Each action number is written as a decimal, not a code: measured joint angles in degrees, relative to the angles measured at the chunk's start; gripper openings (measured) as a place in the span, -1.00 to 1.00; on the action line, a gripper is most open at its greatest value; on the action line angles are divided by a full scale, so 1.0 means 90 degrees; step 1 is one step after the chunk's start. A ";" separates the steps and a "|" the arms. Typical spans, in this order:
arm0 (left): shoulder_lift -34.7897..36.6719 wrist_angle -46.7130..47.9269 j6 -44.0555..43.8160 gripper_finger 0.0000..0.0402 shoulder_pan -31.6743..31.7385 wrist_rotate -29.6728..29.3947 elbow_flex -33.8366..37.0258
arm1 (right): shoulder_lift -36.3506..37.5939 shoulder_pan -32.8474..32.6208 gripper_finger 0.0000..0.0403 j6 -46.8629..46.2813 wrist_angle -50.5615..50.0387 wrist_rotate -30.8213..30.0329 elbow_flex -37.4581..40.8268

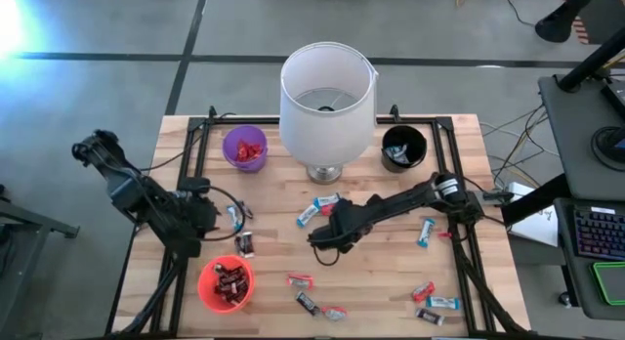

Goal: Sort candy
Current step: Put the black chocolate into the orange bucket

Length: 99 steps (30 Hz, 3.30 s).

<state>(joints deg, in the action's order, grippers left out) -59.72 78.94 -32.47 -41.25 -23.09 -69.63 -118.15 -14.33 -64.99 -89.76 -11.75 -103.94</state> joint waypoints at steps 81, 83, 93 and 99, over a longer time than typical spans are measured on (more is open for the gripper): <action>0.0231 0.0998 -0.4124 -0.30 0.0056 -0.2208 0.0000 | 0.4126 0.2361 0.02 0.7079 0.3977 0.1652 0.6670; 0.0233 0.1000 -0.4124 -0.30 0.0056 -0.2208 0.0000 | 0.4126 0.2361 0.02 0.7079 0.3982 0.1657 0.6677; 0.0231 0.0998 -0.4121 -0.30 0.0056 -0.2208 0.0000 | 0.4108 0.2365 0.02 0.7071 0.4039 0.1667 0.6705; 0.0231 0.0998 -0.4122 -0.30 0.0056 -0.2205 0.0000 | 0.3724 0.2365 0.02 0.7077 0.4046 0.1666 0.6712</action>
<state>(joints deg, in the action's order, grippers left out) -57.65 87.92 -69.56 -40.75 -42.94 -69.63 -84.63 6.96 -1.30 -53.34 3.25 -43.53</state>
